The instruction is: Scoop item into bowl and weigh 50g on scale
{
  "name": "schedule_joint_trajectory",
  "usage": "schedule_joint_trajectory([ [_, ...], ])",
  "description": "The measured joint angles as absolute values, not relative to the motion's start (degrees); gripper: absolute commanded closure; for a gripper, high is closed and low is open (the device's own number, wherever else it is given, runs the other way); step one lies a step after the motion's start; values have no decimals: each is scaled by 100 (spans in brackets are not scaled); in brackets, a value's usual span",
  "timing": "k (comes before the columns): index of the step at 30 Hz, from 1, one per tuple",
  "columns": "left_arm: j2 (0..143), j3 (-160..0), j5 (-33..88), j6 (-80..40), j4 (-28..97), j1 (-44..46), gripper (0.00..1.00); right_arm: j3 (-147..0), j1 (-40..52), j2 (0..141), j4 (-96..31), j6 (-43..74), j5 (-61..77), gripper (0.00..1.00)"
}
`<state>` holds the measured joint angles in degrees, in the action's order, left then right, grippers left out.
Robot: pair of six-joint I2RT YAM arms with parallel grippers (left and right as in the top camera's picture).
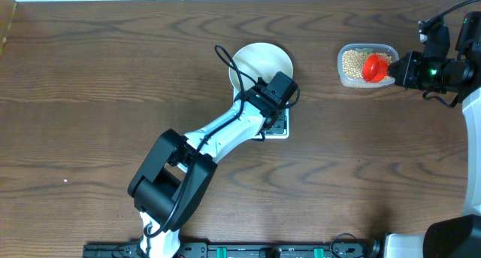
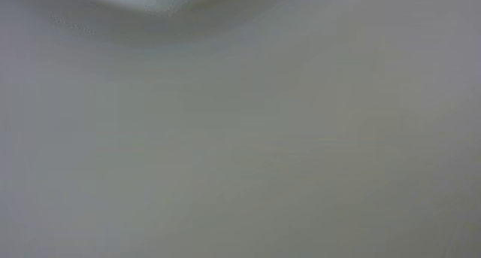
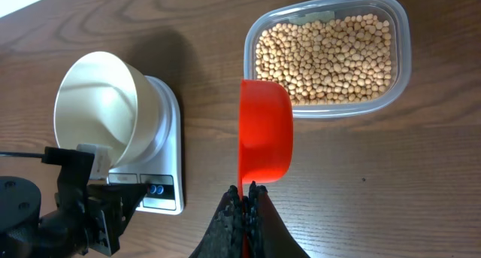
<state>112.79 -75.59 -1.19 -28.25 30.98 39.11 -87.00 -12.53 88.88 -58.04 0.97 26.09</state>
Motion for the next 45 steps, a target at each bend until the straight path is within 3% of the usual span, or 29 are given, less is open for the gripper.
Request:
schedule_joint_trajectory([
  [45, 11214, -7341, 73, -2985, 2832, 3758, 93, -8700, -1253, 8888, -5892, 97, 2609, 99],
])
